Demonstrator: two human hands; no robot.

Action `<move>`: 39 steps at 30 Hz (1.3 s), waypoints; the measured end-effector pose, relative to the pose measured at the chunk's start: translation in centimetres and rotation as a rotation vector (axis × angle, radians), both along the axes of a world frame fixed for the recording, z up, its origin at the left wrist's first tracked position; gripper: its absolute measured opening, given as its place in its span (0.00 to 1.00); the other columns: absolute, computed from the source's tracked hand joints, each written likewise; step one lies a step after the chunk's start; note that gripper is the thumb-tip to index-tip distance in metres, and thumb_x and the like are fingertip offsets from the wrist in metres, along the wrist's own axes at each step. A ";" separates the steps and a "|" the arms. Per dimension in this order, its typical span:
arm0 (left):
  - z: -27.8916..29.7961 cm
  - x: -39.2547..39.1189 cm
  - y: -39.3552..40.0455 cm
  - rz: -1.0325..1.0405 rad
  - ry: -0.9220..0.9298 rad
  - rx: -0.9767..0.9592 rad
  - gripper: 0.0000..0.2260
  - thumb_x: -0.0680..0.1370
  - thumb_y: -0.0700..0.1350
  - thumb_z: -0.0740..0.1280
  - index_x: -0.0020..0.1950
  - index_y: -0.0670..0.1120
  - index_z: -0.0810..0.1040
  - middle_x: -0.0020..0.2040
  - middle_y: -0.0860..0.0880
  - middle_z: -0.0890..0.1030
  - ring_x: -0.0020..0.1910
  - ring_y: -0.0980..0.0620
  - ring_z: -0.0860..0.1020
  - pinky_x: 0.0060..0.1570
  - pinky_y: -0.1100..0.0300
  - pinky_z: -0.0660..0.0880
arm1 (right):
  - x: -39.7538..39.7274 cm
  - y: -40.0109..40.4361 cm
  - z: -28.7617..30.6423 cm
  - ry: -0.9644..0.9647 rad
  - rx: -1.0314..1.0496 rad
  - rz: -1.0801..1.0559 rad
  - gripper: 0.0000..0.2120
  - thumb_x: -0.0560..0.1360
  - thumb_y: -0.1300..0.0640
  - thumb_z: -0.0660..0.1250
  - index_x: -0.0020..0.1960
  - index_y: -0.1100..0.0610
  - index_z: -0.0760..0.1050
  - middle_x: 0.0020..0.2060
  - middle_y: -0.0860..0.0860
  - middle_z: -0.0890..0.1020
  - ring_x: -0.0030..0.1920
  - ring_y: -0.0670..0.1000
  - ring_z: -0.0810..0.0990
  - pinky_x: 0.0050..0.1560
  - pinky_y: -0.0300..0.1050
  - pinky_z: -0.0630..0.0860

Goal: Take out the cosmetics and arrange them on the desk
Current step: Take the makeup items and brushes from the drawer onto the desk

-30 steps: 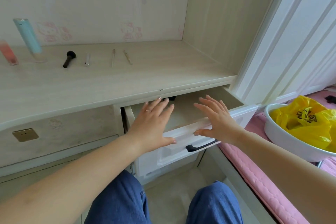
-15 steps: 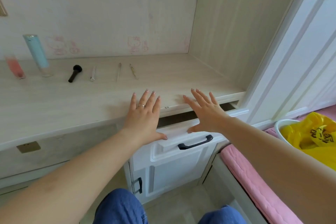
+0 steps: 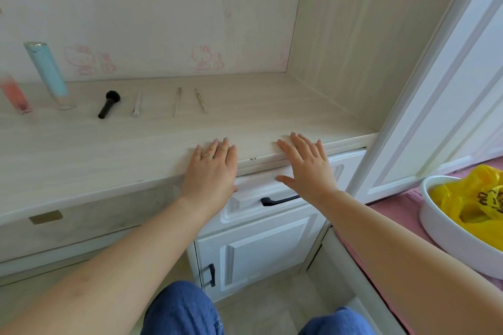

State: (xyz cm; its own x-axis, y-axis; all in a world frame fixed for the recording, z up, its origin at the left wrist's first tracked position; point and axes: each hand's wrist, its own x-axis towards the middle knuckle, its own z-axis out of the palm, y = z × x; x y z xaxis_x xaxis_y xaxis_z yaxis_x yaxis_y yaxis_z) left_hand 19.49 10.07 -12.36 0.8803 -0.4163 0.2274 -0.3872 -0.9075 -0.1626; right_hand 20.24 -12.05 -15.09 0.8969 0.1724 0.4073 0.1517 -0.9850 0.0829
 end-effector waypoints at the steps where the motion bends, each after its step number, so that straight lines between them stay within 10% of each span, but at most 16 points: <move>1: 0.0 0.1 0.0 -0.004 -0.010 0.000 0.36 0.77 0.55 0.64 0.76 0.42 0.48 0.78 0.42 0.50 0.77 0.44 0.51 0.74 0.46 0.50 | 0.1 0.1 -0.2 -0.019 0.001 -0.008 0.39 0.68 0.44 0.73 0.74 0.54 0.61 0.72 0.59 0.65 0.73 0.60 0.61 0.72 0.61 0.51; 14: -1.3 0.8 0.6 -0.021 -0.159 -0.072 0.36 0.52 0.44 0.83 0.58 0.37 0.78 0.59 0.38 0.80 0.56 0.40 0.80 0.53 0.41 0.76 | 0.8 0.7 -1.6 -0.137 0.033 -0.052 0.41 0.60 0.52 0.80 0.68 0.57 0.66 0.66 0.62 0.73 0.68 0.62 0.70 0.68 0.66 0.60; 21: -0.1 0.3 0.4 -0.032 0.009 -0.152 0.35 0.75 0.54 0.66 0.76 0.46 0.54 0.78 0.48 0.54 0.77 0.49 0.53 0.74 0.52 0.49 | -0.3 0.4 2.1 0.180 0.000 -0.018 0.39 0.72 0.48 0.69 0.76 0.51 0.51 0.75 0.55 0.56 0.76 0.56 0.52 0.75 0.57 0.48; 30: 4.0 -1.6 0.0 -0.219 0.490 -1.083 0.31 0.73 0.45 0.72 0.73 0.48 0.63 0.67 0.53 0.73 0.68 0.57 0.68 0.64 0.64 0.61 | -6.9 1.0 6.5 0.267 0.709 0.095 0.33 0.73 0.50 0.69 0.73 0.41 0.57 0.67 0.41 0.71 0.62 0.47 0.73 0.58 0.40 0.67; 39: 4.3 2.3 -2.2 -0.275 0.545 -1.268 0.27 0.71 0.41 0.73 0.67 0.52 0.68 0.59 0.53 0.78 0.61 0.56 0.75 0.62 0.57 0.71 | -3.5 -0.6 6.9 0.266 1.085 0.136 0.28 0.71 0.56 0.72 0.64 0.37 0.65 0.58 0.36 0.75 0.62 0.35 0.71 0.61 0.37 0.69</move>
State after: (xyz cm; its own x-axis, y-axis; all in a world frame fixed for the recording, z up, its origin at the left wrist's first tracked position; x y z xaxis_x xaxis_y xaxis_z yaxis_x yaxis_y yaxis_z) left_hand 21.75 7.89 -8.08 0.9032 -0.3593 0.2346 -0.3226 -0.2080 0.9234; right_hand 16.72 -12.61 -8.22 0.9783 -0.0543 0.2000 0.1485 -0.4899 -0.8591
